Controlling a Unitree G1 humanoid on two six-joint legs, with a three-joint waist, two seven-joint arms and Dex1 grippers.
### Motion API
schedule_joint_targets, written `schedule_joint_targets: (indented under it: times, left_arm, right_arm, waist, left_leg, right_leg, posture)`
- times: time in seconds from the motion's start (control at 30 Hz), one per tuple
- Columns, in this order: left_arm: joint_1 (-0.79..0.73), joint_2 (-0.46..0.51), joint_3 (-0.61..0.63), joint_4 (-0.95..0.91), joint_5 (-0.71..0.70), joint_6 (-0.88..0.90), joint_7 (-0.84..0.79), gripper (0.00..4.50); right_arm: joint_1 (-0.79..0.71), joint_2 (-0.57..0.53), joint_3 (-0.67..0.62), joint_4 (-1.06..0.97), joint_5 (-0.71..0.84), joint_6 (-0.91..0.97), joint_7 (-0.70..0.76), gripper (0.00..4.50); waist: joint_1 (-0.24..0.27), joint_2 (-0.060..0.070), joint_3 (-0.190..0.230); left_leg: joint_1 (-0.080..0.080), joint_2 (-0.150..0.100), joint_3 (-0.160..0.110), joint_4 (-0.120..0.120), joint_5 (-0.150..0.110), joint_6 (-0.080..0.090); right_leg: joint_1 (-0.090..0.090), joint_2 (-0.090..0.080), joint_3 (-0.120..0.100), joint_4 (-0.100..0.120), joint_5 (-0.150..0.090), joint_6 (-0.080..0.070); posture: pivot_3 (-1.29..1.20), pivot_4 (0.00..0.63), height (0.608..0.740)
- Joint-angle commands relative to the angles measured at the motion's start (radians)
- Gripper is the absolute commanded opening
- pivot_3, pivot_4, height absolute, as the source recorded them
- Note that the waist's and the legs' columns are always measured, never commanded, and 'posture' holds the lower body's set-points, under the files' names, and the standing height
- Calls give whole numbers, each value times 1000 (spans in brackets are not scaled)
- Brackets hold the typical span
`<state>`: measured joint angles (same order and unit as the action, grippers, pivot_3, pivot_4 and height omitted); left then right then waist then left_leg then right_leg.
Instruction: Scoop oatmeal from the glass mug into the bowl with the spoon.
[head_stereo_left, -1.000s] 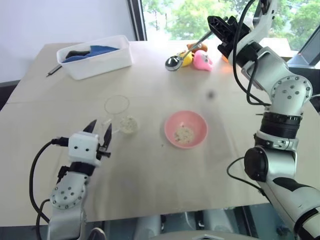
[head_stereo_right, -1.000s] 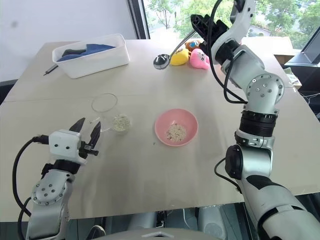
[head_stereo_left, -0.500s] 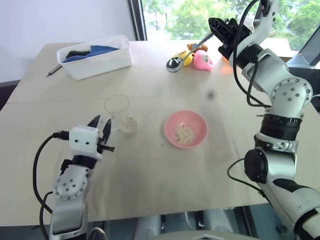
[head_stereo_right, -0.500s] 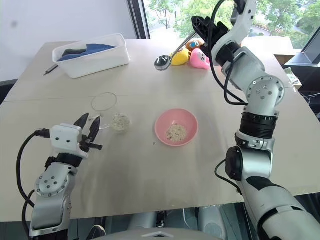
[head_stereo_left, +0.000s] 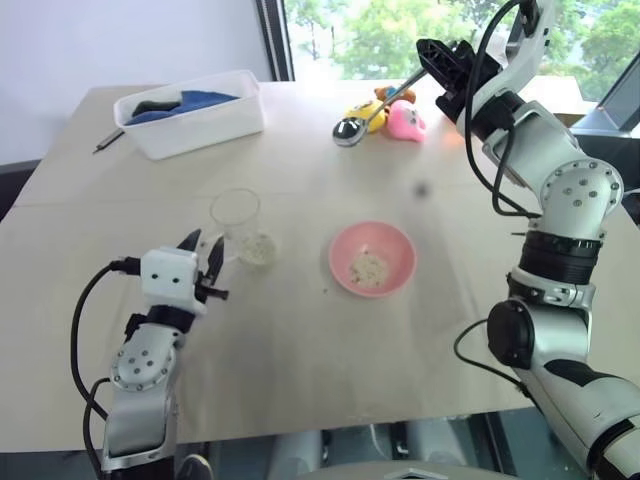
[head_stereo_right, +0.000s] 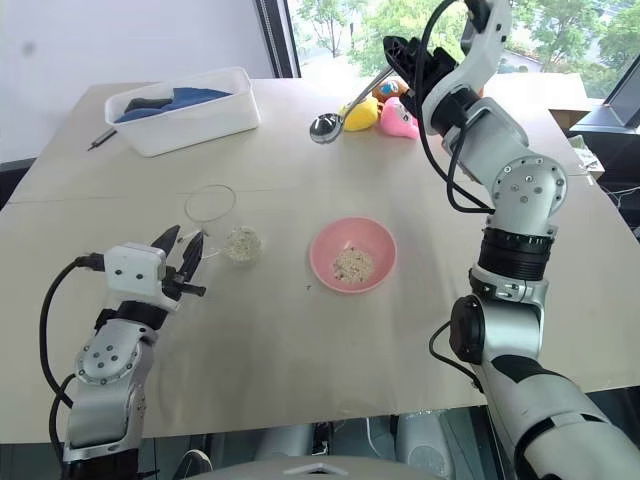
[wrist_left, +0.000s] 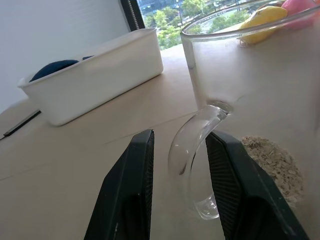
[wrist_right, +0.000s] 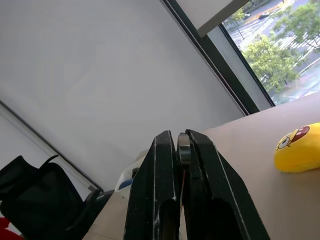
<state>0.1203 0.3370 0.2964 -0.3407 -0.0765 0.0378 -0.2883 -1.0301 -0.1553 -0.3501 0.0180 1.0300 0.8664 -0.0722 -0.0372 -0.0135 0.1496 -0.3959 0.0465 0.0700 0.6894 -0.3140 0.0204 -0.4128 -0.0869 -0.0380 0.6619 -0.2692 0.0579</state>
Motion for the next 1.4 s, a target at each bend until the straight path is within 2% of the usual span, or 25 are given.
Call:
schedule_joint_targets:
  times: [0.03, 0.4, 0.5, 0.53, 0.67, 0.7, 1.07, 1.23, 1.4]
  left_arm:
    - [-9, 9, 5, -11, 1, -19, 10, 1645]
    - [-62, 23, -6, 52, -11, -28, 1, 1645]
    - [-68, 20, -6, 60, -11, -35, 6, 858]
    - [-69, 21, -8, 63, -4, -34, 10, 431]
    - [-77, 20, -15, 81, -16, -52, 7, 431]
    - [-79, 23, -18, 85, -10, -51, 10, 203]
    - [-112, 29, -27, 82, 0, -40, 23, 203]
    - [-207, 27, -53, 84, 4, 6, 29, 203]
    - [-346, 2, -111, 175, 25, 21, 47, 203]
  right_arm:
    - [-8, -1, -3, -48, 11, -18, 2, 0]
    - [-10, -4, -1, -45, 4, -21, 9, 0]
    - [-9, -4, -2, -48, 5, -20, 8, 0]
    - [-8, -4, -3, -49, 5, -19, 7, 0]
    - [-6, -5, -2, -51, 3, -20, 8, 0]
    - [-6, -5, -3, -52, 4, -20, 8, 0]
    - [-7, -4, 2, -63, 19, -3, 13, 0]
    - [0, 7, 30, -85, 47, 33, 29, 0]
    - [-19, 15, 58, -95, 72, 54, 52, 0]
  waist:
    - [0, 0, 0]
    - [0, 0, 0]
    - [0, 0, 0]
    - [0, 0, 0]
    - [-1, 0, 0]
    - [-1, 0, 0]
    - [-1, 0, 0]
    - [0, 0, 0]
    - [2, 0, 0]
  left_leg:
    - [0, 0, 0, 0, 0, 0]
    - [0, 0, 0, 0, 0, 0]
    - [0, 0, 0, 0, 0, 0]
    - [0, 0, 0, 0, 0, 0]
    - [0, 0, 0, -1, 0, 0]
    - [0, 0, 0, -1, 0, 0]
    - [0, 0, 0, -1, 0, 0]
    - [0, 0, 0, -1, 0, 0]
    - [-1, -1, -1, -1, 0, 0]
  right_leg:
    - [0, 0, 0, 0, 0, 0]
    - [0, 0, 0, 0, 0, 0]
    - [0, 0, 0, 0, 0, 0]
    - [0, 0, 0, 0, 0, 0]
    - [0, 0, 0, 0, 0, 0]
    - [0, 0, 0, 0, 0, 0]
    - [0, 0, 0, 0, 0, 0]
    - [0, 0, -1, 0, 0, 0]
    - [0, 0, -1, 0, 0, 0]
  posture:
    - [0, 150, 740]
    - [0, 150, 740]
    - [0, 150, 740]
    - [0, 150, 740]
    - [0, 150, 740]
    - [0, 150, 740]
    - [0, 150, 740]
    - [0, 150, 740]
    - [0, 150, 740]
